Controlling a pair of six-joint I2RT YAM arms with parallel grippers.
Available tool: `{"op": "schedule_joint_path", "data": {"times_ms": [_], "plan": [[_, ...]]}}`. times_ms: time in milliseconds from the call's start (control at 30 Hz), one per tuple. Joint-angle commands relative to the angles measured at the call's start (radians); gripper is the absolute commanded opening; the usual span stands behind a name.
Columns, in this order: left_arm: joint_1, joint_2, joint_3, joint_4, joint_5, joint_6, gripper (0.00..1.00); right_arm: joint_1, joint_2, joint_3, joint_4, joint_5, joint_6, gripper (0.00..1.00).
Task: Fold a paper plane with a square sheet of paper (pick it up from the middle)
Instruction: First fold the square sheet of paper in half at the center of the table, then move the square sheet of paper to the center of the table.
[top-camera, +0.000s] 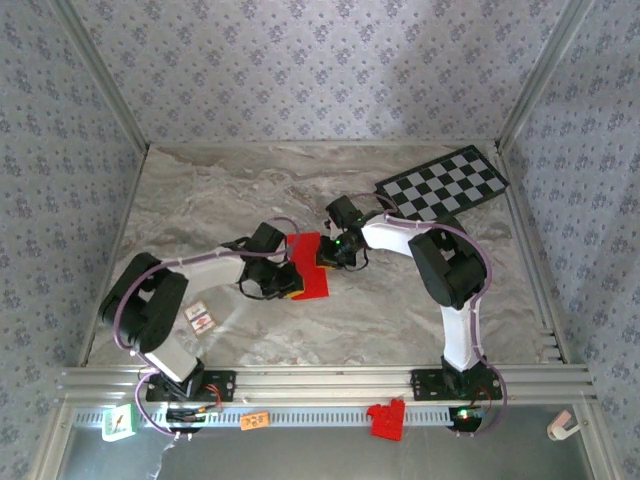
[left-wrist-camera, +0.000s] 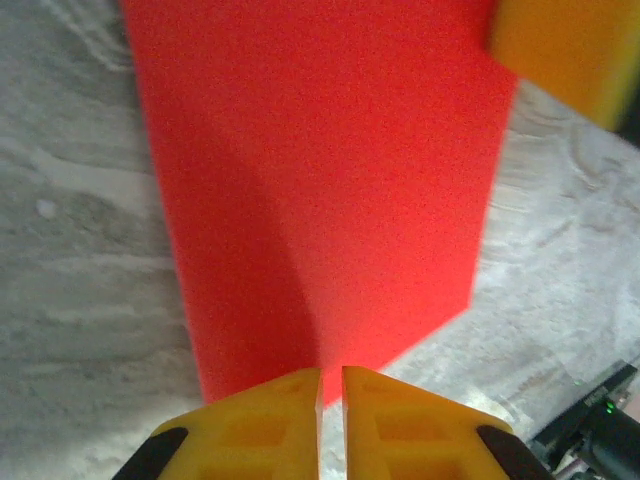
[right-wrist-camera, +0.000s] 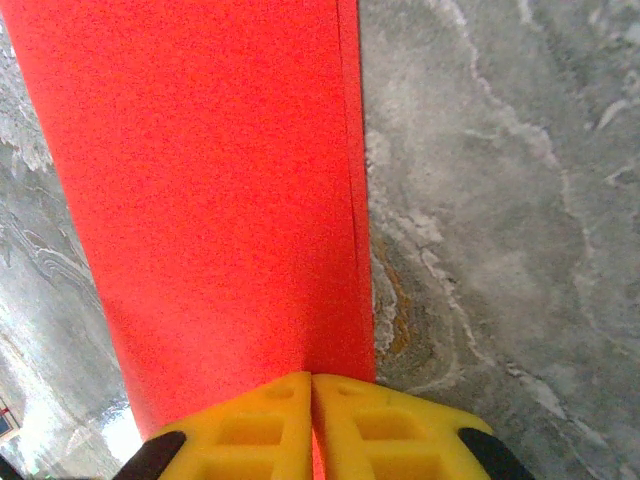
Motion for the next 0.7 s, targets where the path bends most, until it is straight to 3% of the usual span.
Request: {"op": "schedule_joint_path", "data": {"times_ms": [0, 267, 400, 667], "plan": [[-0.002, 0.024, -0.025, -0.012, -0.014, -0.007, 0.13, -0.037, 0.15, -0.095, -0.267, 0.27, -0.024, 0.12], [0.026, -0.022, -0.151, -0.109, -0.05, 0.021, 0.13, -0.041, 0.151, -0.111, -0.254, 0.269, -0.024, 0.12], [0.054, -0.122, -0.113, -0.159, -0.031, 0.059, 0.14, -0.043, 0.148, -0.113, -0.246, 0.261, -0.019, 0.12], [0.075, -0.149, 0.012, -0.007, -0.007, 0.014, 0.18, -0.042, 0.1, -0.069, -0.189, 0.233, 0.023, 0.12]]}}
